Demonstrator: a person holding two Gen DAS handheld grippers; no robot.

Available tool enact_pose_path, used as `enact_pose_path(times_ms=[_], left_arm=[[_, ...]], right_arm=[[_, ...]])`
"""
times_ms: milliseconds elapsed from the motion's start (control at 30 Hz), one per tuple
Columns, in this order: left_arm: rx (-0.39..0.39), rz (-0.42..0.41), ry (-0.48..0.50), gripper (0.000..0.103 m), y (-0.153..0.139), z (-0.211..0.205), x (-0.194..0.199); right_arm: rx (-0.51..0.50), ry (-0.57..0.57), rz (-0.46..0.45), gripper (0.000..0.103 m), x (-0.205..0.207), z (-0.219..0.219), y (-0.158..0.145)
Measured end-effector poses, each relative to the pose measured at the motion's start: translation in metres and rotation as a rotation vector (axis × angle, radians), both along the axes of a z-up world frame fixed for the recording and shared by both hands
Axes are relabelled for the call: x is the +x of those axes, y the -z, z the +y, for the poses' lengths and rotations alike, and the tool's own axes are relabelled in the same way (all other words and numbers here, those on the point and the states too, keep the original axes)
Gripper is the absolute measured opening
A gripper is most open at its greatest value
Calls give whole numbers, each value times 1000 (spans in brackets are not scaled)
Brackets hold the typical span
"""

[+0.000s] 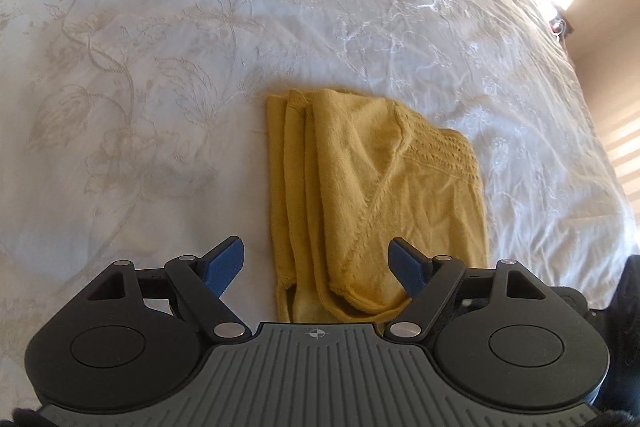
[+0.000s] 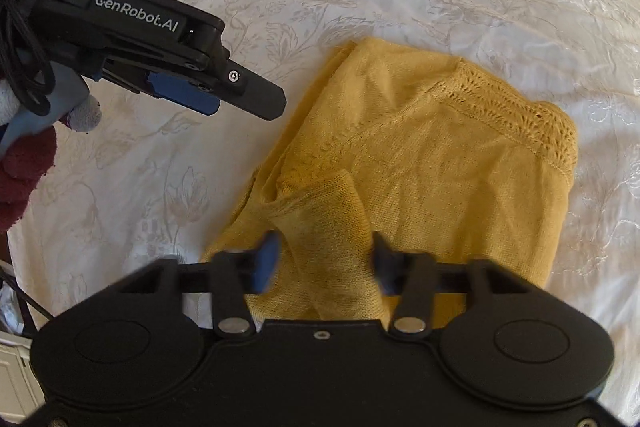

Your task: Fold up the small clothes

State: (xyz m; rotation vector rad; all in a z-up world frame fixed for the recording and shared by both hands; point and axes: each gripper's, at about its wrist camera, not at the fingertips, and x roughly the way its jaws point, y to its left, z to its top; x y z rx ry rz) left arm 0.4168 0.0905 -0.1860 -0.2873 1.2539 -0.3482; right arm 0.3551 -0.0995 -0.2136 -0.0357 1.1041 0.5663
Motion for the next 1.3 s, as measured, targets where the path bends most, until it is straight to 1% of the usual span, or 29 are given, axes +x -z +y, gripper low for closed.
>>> enact_pose_path(times_ms=[33,133,233,367,433,467,600,733,833,900,933,967,1000,1033,1100,1200,1267,1300], left_arm=[[-24,14,1,79,1,0,-2],[-111,64,-8,79,6,-2,-4],[-176,108,-20,79,15,-7,-2],[-265,172,-57,79,32,-18,11],[-294,194,-69,79,40,-24,20],[-296,195,-71,79,43,-27,25],[-244,153,-66,78,49,-38,48],[-176,66,-60,75,47,-41,68],[-98,20,-44,72,45,-43,79],[-50,-1,-27,69,45,-46,84],[-27,-16,-18,58,45,-46,85],[-12,-38,-5,28,43,-47,85],[19,-48,7,13,42,-48,85],[34,-47,26,9,40,-49,86],[27,-63,61,9,30,-50,86],[12,-123,119,9,6,-46,81],[35,-147,142,9,-1,-43,78],[57,-152,156,9,0,-43,77]], right_arm=[[28,12,-12,12,-2,-4,-4],[75,59,-57,12,-11,-19,-21],[105,91,-80,12,-20,-32,-33],[111,99,-83,12,-25,-37,-37],[108,95,-80,12,-27,-36,-36],[106,91,-80,12,-27,-35,-35],[108,75,-75,12,-26,-29,-30],[97,50,-80,13,-30,-24,-26],[99,53,-75,13,-30,-24,-24],[98,57,-74,13,-30,-24,-22],[96,59,-74,13,-30,-23,-21],[93,60,-75,13,-30,-22,-21],[90,60,-77,13,-29,-22,-21],[87,58,-81,13,-29,-21,-21],[80,40,-102,13,-31,-17,-26],[63,-12,-134,13,-35,-8,-32],[32,-58,-136,13,-36,3,-26],[15,-81,-132,14,-36,8,-21]])
